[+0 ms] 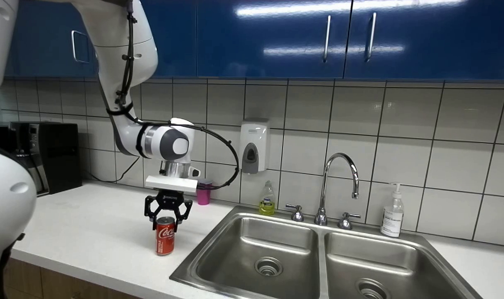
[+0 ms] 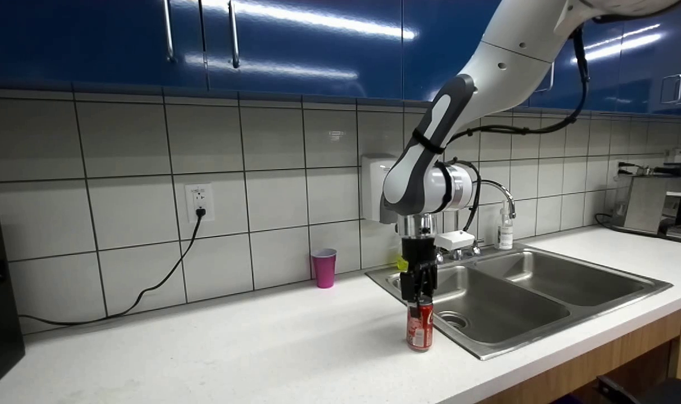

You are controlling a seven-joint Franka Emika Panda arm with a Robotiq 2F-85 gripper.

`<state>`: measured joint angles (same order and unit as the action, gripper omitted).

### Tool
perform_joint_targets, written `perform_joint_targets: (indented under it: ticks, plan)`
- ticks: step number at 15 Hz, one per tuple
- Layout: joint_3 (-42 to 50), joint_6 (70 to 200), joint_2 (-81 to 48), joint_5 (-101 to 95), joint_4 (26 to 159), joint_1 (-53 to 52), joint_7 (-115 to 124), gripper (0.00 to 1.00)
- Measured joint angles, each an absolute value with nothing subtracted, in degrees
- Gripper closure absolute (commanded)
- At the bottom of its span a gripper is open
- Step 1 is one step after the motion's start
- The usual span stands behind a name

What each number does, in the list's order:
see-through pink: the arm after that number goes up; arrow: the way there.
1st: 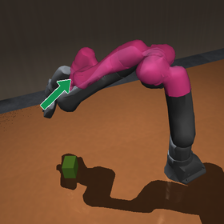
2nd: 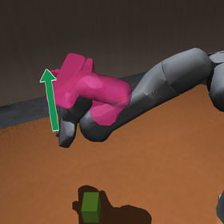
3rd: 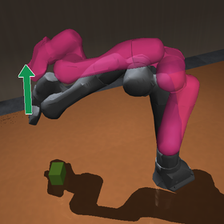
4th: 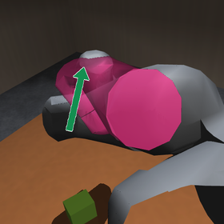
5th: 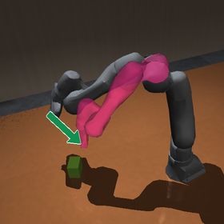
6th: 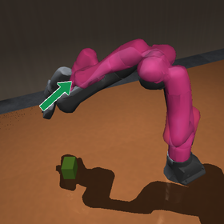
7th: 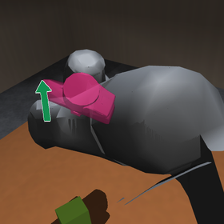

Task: Move the red can to the sink on the left

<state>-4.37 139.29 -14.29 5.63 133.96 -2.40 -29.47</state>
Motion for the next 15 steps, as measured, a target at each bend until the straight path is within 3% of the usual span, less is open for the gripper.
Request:
perform_joint_targets:
  ticks: [15]
  plan:
    - [1.3, 139.4, -10.9, 5.4, 133.1, 2.5, -26.1, 0.6]
